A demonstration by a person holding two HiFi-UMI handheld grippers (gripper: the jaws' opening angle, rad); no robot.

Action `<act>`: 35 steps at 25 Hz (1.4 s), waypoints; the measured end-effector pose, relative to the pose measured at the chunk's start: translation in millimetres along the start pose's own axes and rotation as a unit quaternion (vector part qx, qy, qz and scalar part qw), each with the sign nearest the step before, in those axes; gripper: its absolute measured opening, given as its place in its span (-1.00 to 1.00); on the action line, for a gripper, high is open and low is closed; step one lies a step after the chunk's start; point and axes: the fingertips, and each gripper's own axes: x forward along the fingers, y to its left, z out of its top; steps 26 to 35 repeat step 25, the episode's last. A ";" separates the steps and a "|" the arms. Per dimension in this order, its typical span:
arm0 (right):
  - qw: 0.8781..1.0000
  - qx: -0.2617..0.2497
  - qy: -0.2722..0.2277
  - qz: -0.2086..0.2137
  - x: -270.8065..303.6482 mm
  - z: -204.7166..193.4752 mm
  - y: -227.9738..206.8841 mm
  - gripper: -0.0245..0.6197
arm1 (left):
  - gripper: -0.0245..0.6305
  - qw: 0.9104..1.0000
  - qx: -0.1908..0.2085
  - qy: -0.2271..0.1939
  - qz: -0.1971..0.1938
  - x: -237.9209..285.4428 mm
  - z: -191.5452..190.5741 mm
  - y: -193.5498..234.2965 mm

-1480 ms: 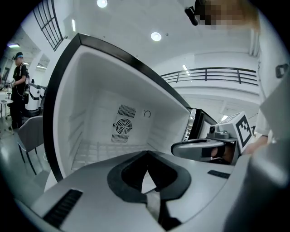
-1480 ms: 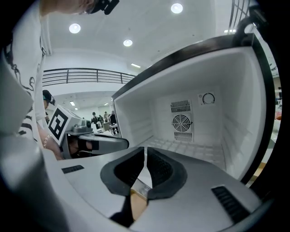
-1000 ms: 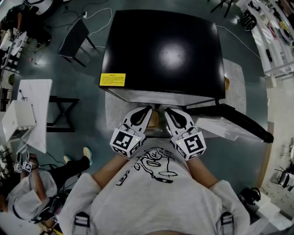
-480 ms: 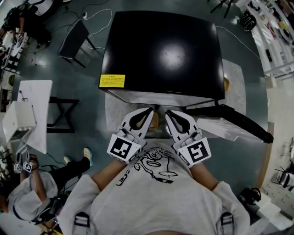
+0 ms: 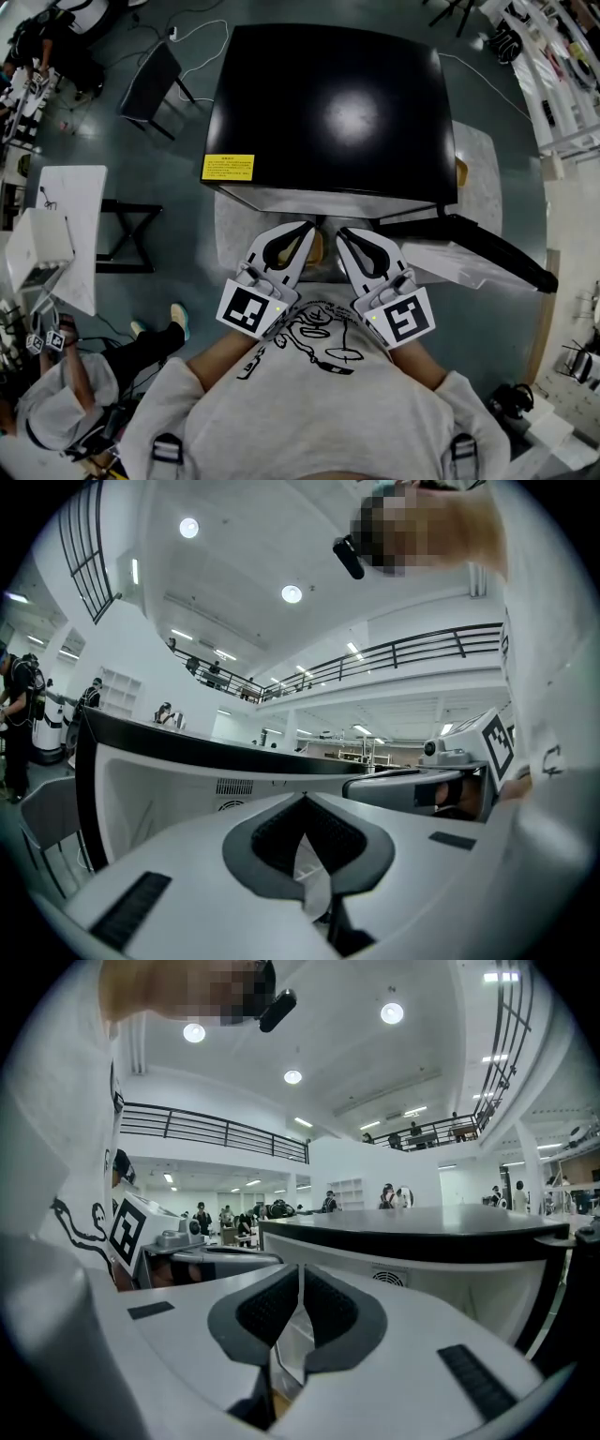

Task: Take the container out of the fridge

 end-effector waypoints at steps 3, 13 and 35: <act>1.000 0.000 0.003 0.002 -0.3 0.6 -0.1 -0.80 | -0.88 1.000 0.004 0.000 0.001 0.7 2.9 -0.1; 1.000 -0.008 -0.005 -0.002 0.2 6.4 -2.7 -0.80 | -0.88 1.000 0.003 -0.001 -0.001 2.4 4.0 0.3; 1.000 -0.011 -0.023 -0.009 1.4 14.7 -5.2 -0.80 | -0.88 1.000 0.004 0.000 -0.002 3.0 3.9 -0.5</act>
